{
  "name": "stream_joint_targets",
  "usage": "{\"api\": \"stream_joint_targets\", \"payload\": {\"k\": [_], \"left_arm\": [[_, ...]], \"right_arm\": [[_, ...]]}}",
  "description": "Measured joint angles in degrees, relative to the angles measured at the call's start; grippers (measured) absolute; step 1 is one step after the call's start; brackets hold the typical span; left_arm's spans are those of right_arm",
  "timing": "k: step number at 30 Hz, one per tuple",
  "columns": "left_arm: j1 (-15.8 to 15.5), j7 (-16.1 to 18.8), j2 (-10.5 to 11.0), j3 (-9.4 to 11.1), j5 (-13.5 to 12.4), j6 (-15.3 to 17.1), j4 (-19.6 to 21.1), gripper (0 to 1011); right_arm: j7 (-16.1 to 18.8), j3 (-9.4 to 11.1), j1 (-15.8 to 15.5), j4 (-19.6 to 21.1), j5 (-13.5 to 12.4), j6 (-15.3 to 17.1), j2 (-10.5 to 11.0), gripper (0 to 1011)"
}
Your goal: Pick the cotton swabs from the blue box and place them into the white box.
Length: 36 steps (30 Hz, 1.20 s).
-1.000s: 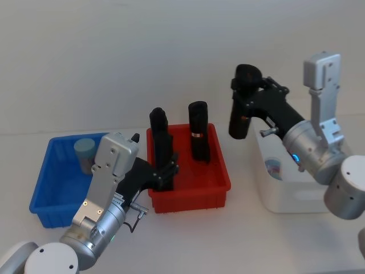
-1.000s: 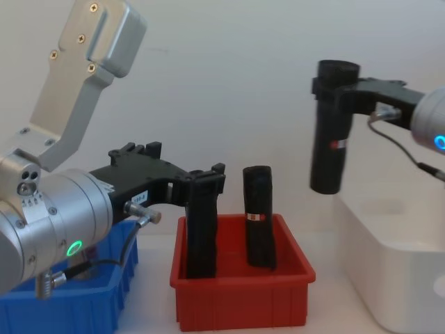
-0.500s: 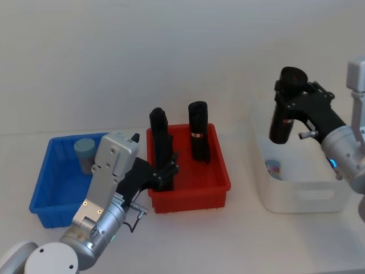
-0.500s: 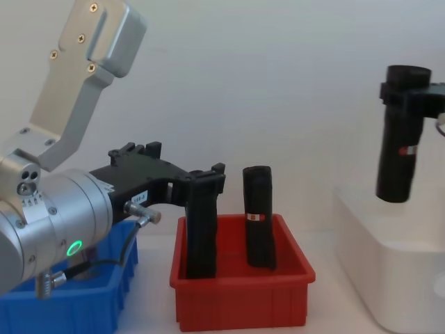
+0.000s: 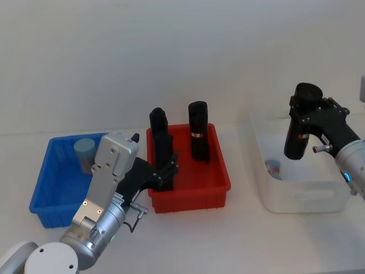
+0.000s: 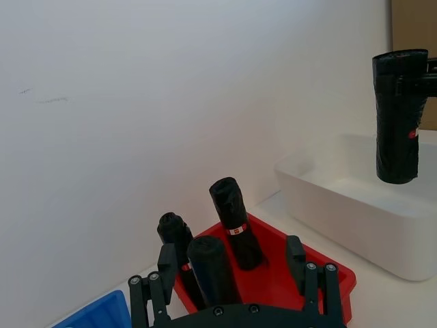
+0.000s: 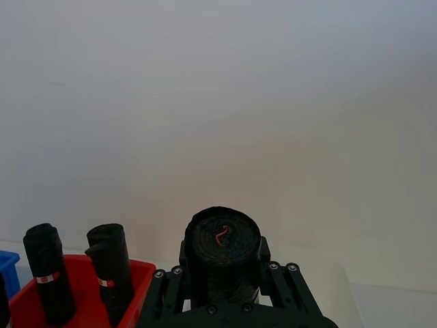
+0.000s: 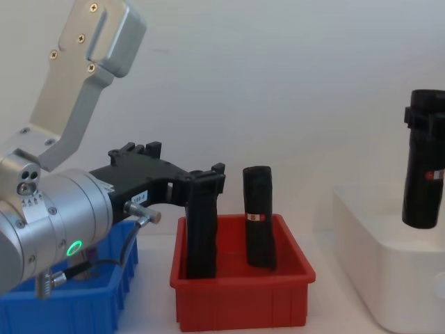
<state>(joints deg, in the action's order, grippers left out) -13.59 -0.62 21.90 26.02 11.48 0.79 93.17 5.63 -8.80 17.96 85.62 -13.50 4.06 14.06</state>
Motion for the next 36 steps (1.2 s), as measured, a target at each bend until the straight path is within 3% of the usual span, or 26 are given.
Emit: {"api": "stream_joint_targets", "payload": {"k": [6, 18, 23, 36], "left_arm": [[0.00, 0.00, 0.00, 0.00, 0.00, 0.00, 0.00, 1004], [0.00, 0.00, 0.00, 0.00, 0.00, 0.00, 0.00, 1004], [0.00, 0.00, 0.00, 0.00, 0.00, 0.00, 0.00, 1004], [0.00, 0.00, 0.00, 0.00, 0.00, 0.00, 0.00, 1004]], "right_arm": [[-0.09, 0.15, -0.89, 0.37, -0.11, 0.68, 0.31, 518], [-0.24, 0.42, -2.06, 0.92, -0.15, 1.51, 0.70, 896], [-0.32, 0.50, -2.40, 1.11, -0.15, 1.56, 0.77, 999], [-0.34, 0.61, -2.81, 1.40, -0.04, 1.46, 0.83, 1002]]}}
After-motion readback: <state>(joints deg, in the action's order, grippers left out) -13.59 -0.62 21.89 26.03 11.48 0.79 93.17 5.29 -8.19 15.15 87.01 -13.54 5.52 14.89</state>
